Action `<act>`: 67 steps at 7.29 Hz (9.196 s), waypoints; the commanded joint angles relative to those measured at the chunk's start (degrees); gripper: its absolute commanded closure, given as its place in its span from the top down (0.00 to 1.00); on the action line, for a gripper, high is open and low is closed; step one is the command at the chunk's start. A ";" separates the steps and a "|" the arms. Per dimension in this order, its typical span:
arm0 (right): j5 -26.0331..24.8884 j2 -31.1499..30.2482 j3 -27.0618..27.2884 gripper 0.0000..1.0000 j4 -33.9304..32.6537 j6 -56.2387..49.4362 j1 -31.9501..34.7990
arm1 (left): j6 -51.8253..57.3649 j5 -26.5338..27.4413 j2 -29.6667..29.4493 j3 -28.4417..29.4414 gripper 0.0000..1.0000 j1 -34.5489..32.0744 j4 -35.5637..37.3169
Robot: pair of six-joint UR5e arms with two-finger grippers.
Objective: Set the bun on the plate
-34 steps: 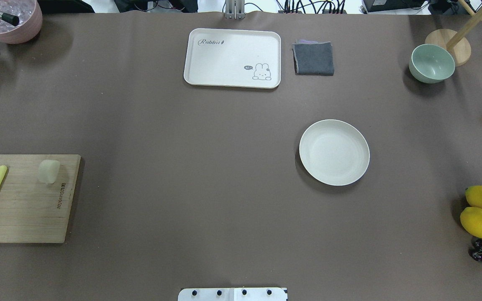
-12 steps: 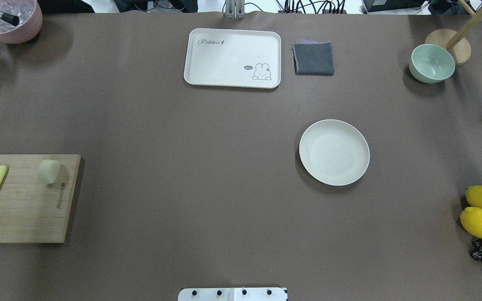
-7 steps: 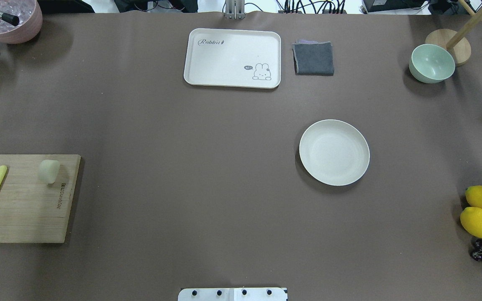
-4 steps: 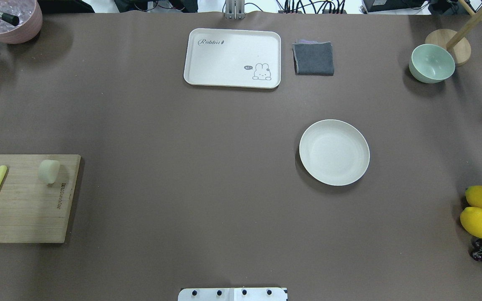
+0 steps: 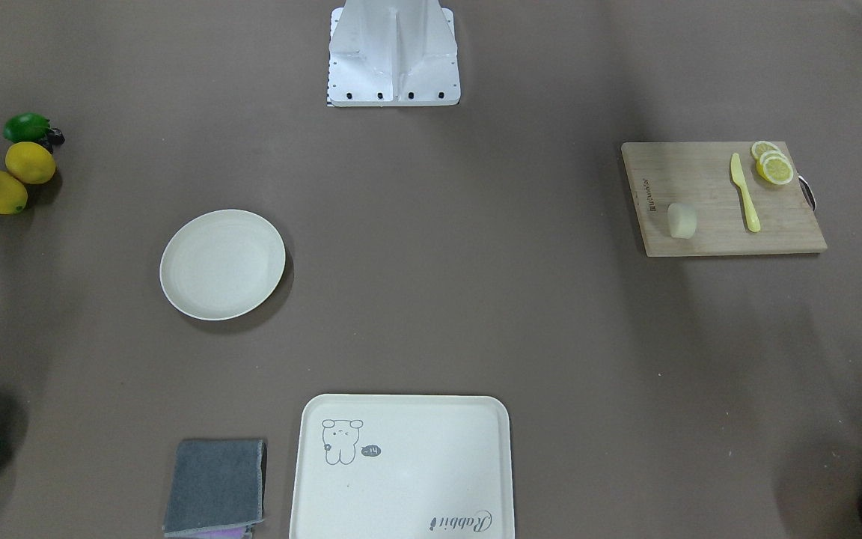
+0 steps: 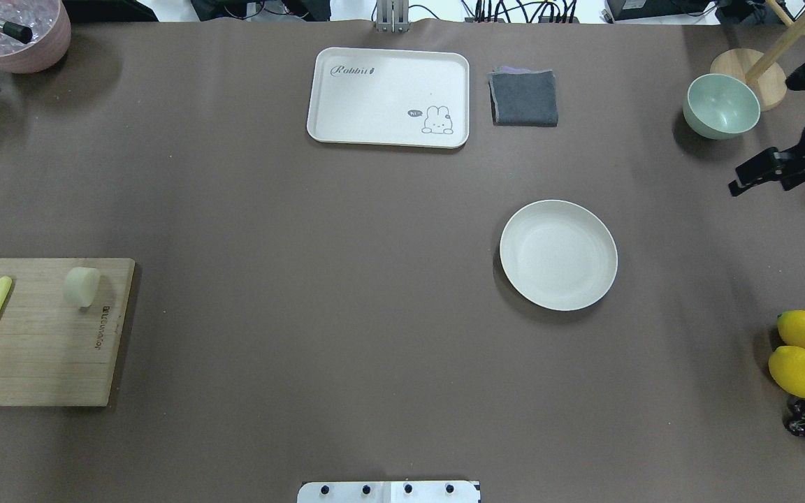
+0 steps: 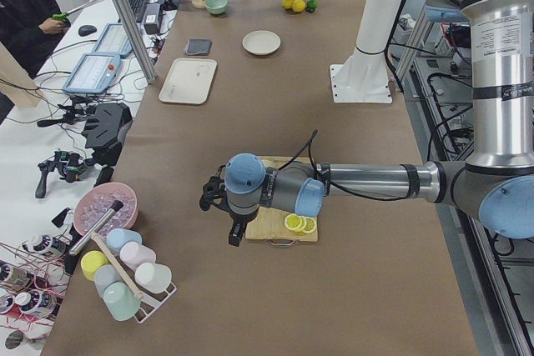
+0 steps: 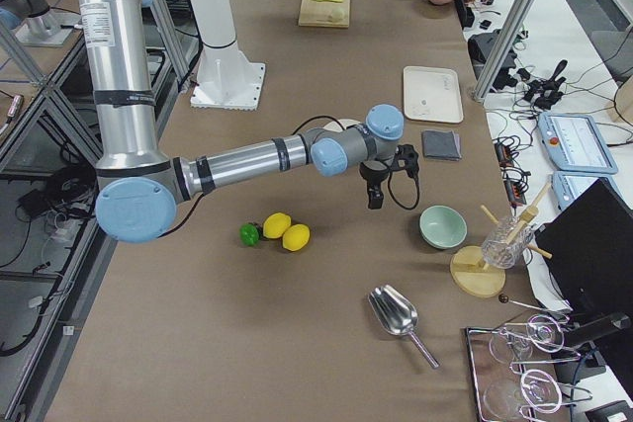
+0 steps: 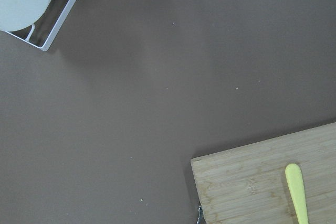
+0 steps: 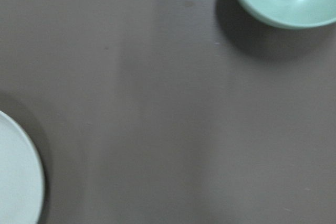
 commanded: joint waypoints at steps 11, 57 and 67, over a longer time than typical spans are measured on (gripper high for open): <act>-9.23 9.45 -6.47 0.00 8.32 17.50 -18.81 | -1.03 -0.37 -5.21 5.93 0.98 0.83 -1.21; 4.58 4.12 -11.74 1.00 -11.72 -33.41 20.29 | -9.17 5.79 -22.35 9.94 0.98 10.54 10.04; 3.36 1.28 -12.44 1.00 -11.99 -34.79 20.57 | 2.84 0.51 -16.38 14.37 0.98 1.88 10.13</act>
